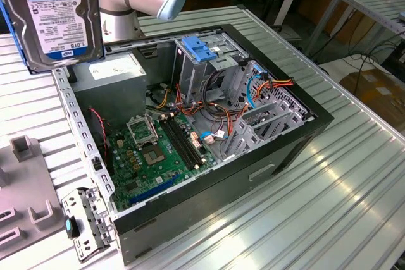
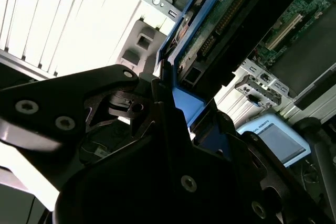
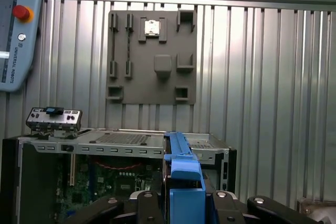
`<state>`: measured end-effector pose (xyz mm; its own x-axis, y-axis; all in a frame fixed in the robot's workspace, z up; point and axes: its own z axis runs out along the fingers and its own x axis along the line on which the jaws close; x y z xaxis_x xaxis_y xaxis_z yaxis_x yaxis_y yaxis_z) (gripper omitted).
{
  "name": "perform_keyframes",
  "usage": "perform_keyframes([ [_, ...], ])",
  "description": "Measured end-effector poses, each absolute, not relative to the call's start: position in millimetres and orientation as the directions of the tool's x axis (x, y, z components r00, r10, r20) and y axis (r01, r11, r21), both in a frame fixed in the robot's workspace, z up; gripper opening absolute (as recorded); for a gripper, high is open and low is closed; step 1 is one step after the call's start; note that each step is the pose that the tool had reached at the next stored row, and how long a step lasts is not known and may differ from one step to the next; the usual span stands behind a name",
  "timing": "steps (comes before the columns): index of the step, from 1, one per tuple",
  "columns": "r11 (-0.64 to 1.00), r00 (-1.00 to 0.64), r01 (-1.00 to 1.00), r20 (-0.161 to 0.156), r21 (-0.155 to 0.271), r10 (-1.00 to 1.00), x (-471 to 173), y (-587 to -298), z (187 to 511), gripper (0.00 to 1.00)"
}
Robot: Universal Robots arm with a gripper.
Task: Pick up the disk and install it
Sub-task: 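Pick up the disk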
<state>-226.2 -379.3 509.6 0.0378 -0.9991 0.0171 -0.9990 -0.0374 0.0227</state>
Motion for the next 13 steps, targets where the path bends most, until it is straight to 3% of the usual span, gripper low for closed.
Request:
perform_keyframes([
  [13, -0.034, 0.035, -0.999, 0.017, 0.023, -0.999, -165, -379, 509, 0.37],
])
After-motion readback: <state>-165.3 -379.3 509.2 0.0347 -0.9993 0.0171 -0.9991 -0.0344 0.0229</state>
